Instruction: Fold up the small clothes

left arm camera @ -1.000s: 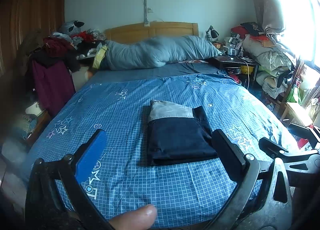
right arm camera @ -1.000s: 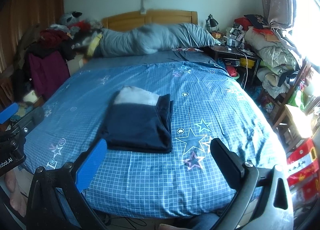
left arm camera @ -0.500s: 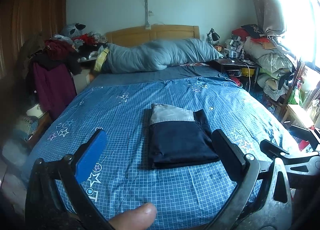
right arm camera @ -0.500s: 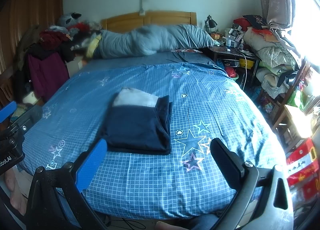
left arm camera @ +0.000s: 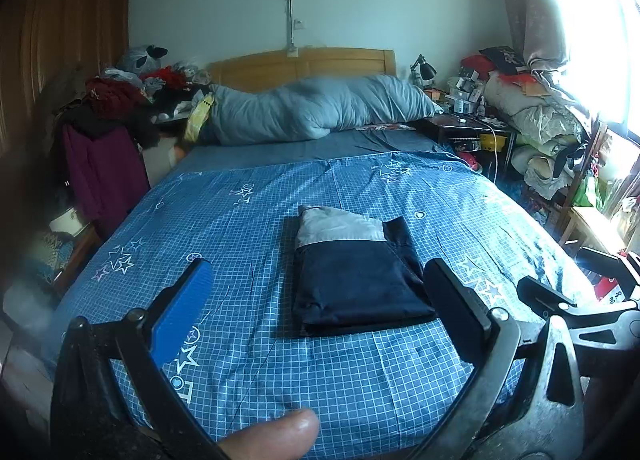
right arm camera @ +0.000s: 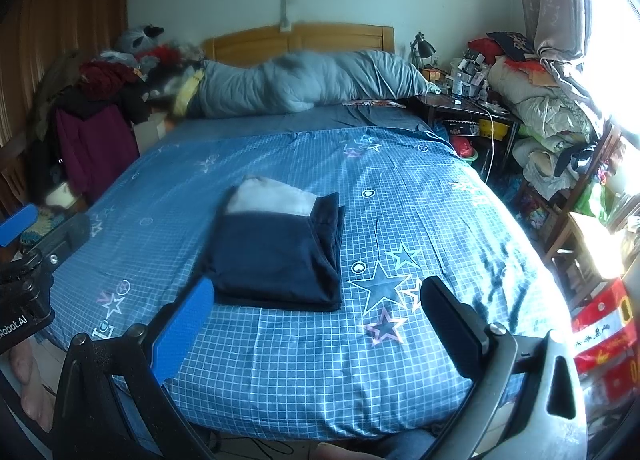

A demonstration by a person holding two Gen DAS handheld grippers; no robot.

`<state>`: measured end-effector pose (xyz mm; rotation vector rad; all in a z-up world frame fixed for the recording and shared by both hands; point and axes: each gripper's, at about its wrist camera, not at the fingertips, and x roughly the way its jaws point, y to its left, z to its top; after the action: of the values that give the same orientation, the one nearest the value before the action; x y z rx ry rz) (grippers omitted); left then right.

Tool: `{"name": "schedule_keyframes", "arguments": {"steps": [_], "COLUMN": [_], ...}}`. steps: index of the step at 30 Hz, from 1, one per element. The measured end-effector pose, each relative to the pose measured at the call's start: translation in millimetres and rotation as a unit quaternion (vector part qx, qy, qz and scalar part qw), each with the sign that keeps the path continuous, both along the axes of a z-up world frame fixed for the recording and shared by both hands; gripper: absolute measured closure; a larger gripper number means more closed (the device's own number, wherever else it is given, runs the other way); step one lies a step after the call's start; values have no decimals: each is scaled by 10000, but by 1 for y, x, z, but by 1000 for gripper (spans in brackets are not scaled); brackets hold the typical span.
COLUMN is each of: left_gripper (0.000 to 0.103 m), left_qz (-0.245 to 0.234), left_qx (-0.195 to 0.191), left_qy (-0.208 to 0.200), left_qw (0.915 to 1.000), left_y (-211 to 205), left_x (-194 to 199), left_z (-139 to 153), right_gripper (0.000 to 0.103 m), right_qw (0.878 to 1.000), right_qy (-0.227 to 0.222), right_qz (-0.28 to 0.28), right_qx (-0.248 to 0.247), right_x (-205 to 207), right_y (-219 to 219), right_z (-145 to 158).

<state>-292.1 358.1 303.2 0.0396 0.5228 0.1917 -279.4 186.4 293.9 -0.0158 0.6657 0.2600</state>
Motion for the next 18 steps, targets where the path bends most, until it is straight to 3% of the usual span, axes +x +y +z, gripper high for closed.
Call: {"name": "schedule_keyframes", "arguments": {"steps": [18], "left_gripper": [0], "left_qz": [38], "left_qx": [-27], "left_qy": [46], "left_qw": [10000], "left_y": [0], "left_x": [2], "left_z": [-2], "right_gripper": [0], "right_qw": [10000], "right_qy": [59], "right_qz": [39], "right_qx": [22], "right_x": [0], "right_y": [2], "right_z": [-3]}}
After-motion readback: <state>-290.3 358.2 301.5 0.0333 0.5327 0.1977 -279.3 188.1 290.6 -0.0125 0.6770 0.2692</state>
